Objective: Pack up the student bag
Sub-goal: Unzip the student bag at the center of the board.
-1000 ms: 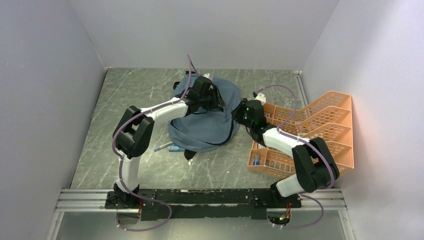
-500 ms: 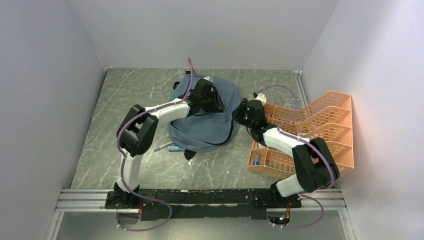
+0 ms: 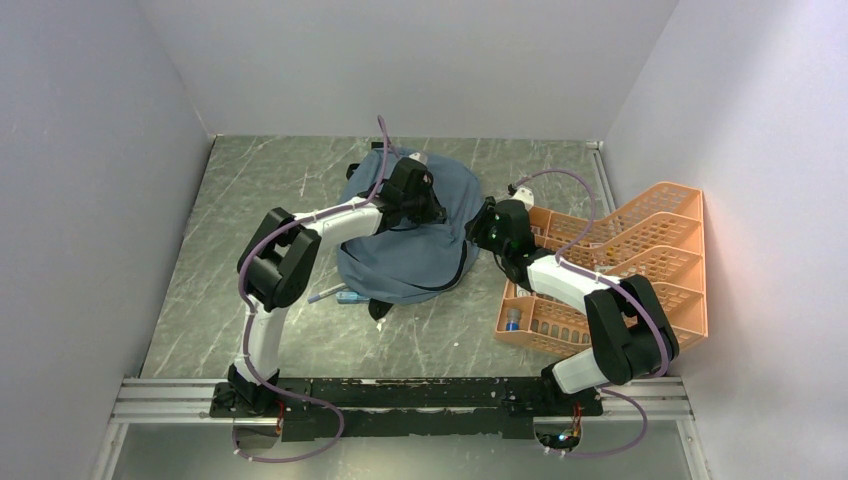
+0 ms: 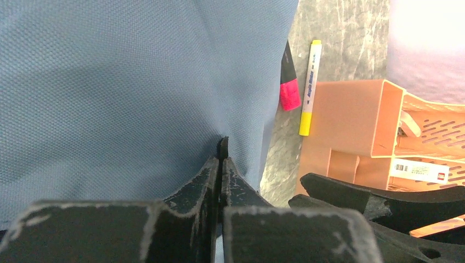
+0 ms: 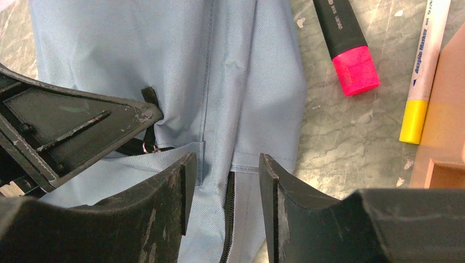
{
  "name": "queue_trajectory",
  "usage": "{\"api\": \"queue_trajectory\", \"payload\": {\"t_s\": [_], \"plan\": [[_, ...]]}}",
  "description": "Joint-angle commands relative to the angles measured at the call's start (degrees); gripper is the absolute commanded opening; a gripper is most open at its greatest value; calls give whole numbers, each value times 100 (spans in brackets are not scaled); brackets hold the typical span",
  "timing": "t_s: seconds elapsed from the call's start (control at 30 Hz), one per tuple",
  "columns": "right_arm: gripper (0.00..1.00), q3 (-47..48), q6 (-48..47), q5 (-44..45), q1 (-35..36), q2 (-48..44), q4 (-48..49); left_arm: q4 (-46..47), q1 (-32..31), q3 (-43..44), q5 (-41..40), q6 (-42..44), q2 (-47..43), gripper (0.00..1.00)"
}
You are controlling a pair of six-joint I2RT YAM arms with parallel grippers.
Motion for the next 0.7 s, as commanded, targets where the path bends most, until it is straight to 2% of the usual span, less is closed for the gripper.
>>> {"api": "queue_trajectory", "payload": {"t_s": [0.0,0.67], "plan": [[50,24,-55,26,-53,-89,16,306,-15,60,5,121,-86,5],[50,110,26,-194,-50,45,100,786,-13,-540,-179,1300,-876,5]]}}
